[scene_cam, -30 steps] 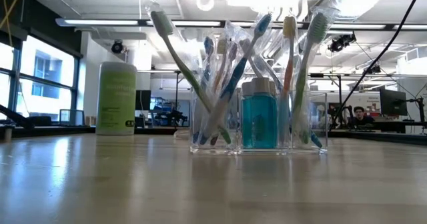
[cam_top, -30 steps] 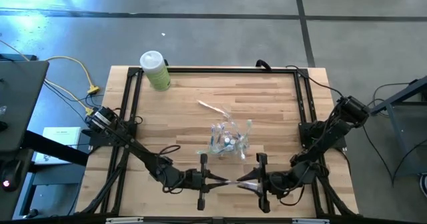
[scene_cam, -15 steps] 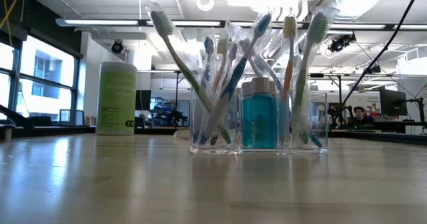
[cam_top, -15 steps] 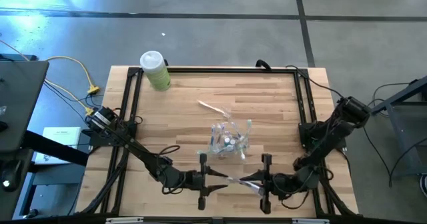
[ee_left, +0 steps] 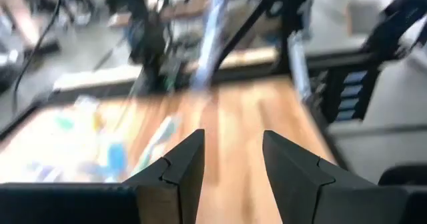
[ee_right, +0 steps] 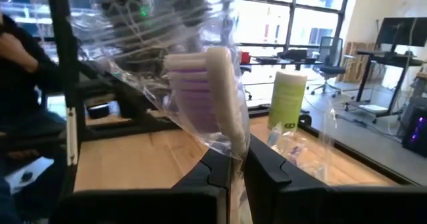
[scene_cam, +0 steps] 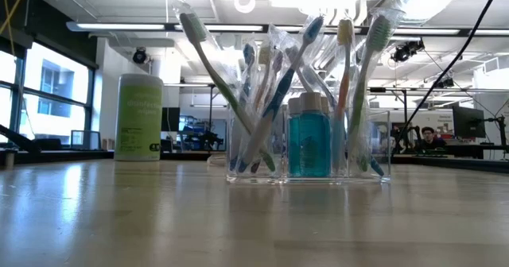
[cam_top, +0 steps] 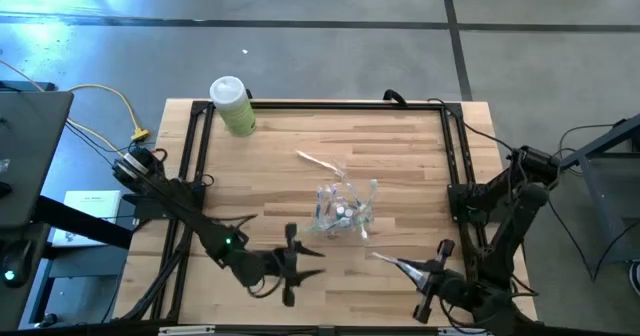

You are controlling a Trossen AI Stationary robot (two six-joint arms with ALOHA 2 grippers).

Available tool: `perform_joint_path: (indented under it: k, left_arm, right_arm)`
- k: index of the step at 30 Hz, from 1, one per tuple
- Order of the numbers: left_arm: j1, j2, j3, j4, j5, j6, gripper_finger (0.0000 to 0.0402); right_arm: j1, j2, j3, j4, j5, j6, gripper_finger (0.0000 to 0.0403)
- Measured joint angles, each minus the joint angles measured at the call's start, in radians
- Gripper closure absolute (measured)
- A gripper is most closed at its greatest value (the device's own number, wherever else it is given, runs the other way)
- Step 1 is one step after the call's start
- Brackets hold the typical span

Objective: Pick & Place toothbrushing station
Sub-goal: Put the violet toothbrush into the transparent organizer

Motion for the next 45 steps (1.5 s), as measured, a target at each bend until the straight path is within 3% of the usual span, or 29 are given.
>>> perform_joint_path:
  k: [4, 15, 27, 38, 41, 45]
  left_arm:
    - [0.034, -0.069, -0.001, -0.202, 0.000, -0.088, 0.0254]
    - [0.104, -0.217, -0.001, -0.471, -0.007, -0.177, 0.0254]
    - [0.080, -0.225, -0.001, -0.590, 0.000, -0.258, 0.0254]
    - [0.078, -0.225, -0.001, -0.580, 0.001, -0.258, 0.0254]
    - [0.084, -0.225, -0.001, -0.580, 0.001, -0.258, 0.0254]
    - [0.090, -0.225, -0.001, -0.580, 0.000, -0.258, 0.0254]
  right_arm:
    - [0.000, 0.001, 0.000, 0.041, 0.002, -0.026, 0.0390]
    - [-0.167, -0.039, 0.000, 0.130, 0.002, -0.328, 0.0390]
    - [-0.209, -0.110, -0.050, 0.110, -0.004, -0.499, 0.0390]
    - [-0.112, -0.604, -0.390, 0.121, 0.003, -0.224, 0.0390]
    - [-0.089, -0.648, -0.470, 0.118, -0.005, -0.152, 0.0390]
    - [-0.109, -0.600, -0.517, 0.112, -0.067, -0.073, 0.0390]
